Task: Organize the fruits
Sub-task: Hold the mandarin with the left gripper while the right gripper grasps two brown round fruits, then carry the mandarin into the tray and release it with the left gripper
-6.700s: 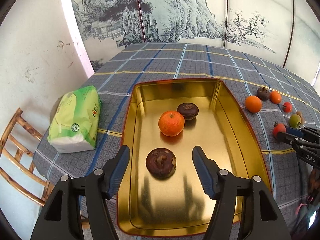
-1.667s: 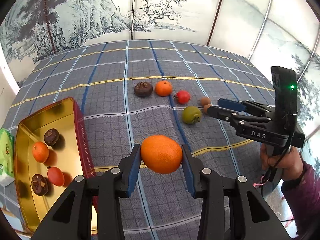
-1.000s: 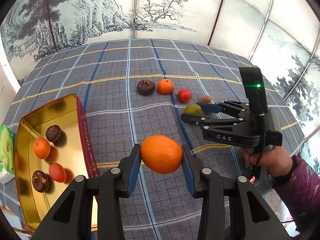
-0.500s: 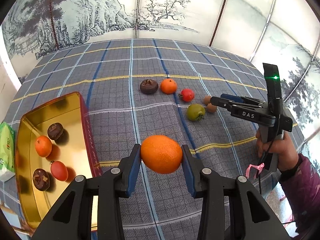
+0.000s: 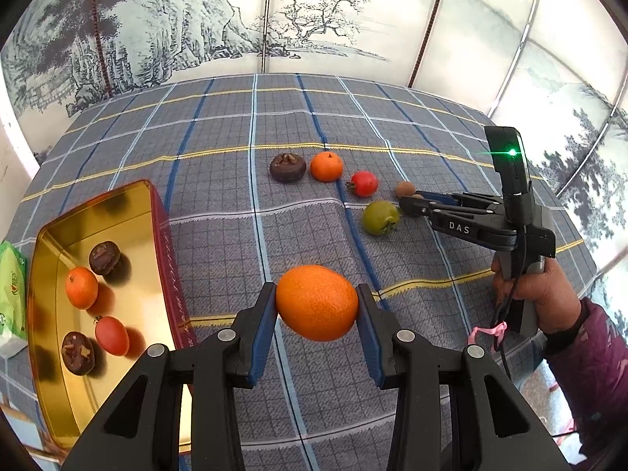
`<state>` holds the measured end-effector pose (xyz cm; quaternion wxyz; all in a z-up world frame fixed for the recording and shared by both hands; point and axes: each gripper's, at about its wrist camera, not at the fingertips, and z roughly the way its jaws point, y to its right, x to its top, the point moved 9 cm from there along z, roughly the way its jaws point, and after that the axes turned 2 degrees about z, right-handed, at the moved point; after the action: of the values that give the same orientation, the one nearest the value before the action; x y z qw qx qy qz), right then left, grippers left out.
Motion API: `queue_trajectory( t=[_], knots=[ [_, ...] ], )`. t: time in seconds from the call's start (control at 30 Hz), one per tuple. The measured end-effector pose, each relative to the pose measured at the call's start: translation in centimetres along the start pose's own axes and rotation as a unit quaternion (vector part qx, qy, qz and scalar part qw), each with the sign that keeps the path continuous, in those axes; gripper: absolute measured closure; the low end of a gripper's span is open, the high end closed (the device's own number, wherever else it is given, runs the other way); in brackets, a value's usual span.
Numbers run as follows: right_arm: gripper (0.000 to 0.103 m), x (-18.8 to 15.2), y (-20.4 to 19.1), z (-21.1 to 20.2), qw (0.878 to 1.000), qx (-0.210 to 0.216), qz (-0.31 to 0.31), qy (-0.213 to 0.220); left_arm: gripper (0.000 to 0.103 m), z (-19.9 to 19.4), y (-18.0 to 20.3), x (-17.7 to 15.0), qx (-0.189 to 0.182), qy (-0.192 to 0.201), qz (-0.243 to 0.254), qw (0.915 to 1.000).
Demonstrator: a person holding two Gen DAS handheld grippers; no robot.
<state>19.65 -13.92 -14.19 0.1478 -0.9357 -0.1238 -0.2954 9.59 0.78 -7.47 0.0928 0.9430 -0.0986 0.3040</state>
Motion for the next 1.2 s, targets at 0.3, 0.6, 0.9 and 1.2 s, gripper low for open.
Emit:
queue_trajectory(
  t=[0.3, 0.6, 0.9, 1.2],
  knots=[
    [0.080, -0.7, 0.3, -2.3, 1.000, 0.005, 0.014, 0.024, 0.062, -0.3, -0.1, 0.0, 0.000, 0.006, -0.004, 1.0000],
    [0.080, -3.3, 0.9, -5.2, 0.998, 0.003, 0.041, 0.039, 0.062, -1.6, -0.6, -0.6, 0.002, 0.017, -0.011, 0.9998],
    [0.080, -5.8, 0.3, -6.0, 0.998, 0.004, 0.050, 0.031, 0.062, -3.7, -2.1, -1.8, 0.010, 0.030, -0.027, 0.9991],
    [0.080, -6.1, -0.8, -7.1, 0.998, 0.008, 0.047, 0.037, 0.062, -6.1, -6.1, -4.0, 0.033, 0.036, -0.064, 0.9968]
  ],
)
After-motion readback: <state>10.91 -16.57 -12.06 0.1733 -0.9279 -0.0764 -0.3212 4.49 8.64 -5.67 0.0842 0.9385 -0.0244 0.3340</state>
